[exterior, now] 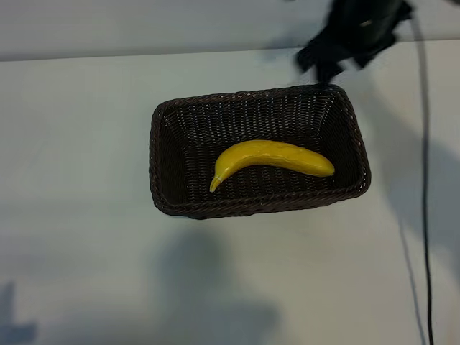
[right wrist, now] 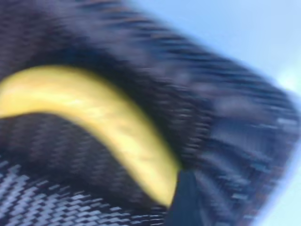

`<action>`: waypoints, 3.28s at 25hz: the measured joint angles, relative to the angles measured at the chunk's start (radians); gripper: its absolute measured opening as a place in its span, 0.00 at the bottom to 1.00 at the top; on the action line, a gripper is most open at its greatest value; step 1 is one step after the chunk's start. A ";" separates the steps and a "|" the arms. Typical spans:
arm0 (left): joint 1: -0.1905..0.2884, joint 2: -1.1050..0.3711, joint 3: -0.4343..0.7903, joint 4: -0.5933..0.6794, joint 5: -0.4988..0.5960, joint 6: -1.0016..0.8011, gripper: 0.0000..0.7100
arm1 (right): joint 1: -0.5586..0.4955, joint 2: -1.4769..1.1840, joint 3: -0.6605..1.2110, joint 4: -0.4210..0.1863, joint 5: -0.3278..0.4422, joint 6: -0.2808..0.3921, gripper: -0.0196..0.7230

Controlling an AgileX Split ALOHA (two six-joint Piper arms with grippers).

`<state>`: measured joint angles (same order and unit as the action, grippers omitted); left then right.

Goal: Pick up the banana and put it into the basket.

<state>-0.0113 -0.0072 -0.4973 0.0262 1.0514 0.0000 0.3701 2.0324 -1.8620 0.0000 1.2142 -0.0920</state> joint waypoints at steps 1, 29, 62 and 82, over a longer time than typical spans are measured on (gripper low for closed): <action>0.000 0.000 0.000 0.000 0.000 0.000 0.85 | -0.040 0.000 0.000 0.008 0.000 0.013 0.84; 0.000 0.000 0.000 0.000 0.000 0.000 0.85 | -0.432 -0.265 0.373 0.000 0.001 0.051 0.73; 0.000 0.000 0.000 0.000 0.000 0.000 0.85 | -0.432 -1.537 1.375 0.000 -0.139 0.100 0.73; 0.000 0.000 0.000 0.000 0.000 0.000 0.85 | -0.432 -2.039 1.376 -0.014 -0.137 0.109 0.73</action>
<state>-0.0113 -0.0072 -0.4973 0.0262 1.0514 0.0000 -0.0617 -0.0070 -0.4864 -0.0140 1.0770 0.0169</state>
